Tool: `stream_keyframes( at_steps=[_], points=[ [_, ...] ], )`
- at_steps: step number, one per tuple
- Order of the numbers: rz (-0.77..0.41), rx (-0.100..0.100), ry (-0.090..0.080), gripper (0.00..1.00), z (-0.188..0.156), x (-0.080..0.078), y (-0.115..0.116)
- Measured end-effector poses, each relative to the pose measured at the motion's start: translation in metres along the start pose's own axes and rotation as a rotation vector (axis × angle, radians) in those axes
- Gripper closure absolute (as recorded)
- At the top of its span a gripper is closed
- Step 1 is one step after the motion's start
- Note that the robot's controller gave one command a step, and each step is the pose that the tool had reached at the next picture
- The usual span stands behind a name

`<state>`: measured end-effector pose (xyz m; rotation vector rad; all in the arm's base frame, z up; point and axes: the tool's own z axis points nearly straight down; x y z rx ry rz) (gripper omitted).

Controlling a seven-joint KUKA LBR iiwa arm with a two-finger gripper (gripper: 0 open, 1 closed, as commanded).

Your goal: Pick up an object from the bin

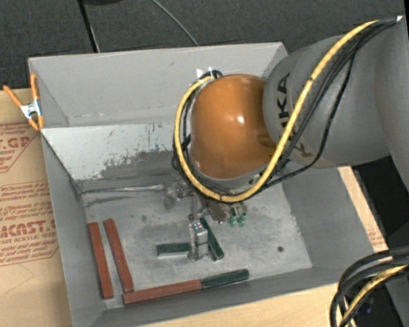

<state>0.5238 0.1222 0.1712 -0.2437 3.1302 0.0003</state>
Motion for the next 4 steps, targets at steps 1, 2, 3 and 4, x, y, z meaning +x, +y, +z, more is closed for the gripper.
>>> stream_keyframes(
  at_steps=[1, 2, 3, 4],
  points=[
    [-0.068, 0.001, -0.005, 0.00, 0.037, 0.005, -0.010],
    [-0.255, -0.002, 0.002, 1.00, 0.101, -0.005, -0.013],
    [-0.254, -0.002, 0.003, 1.00, 0.101, -0.005, -0.013],
    [-0.333, -0.001, -0.004, 1.00, -0.052, -0.025, -0.012]
  ],
)
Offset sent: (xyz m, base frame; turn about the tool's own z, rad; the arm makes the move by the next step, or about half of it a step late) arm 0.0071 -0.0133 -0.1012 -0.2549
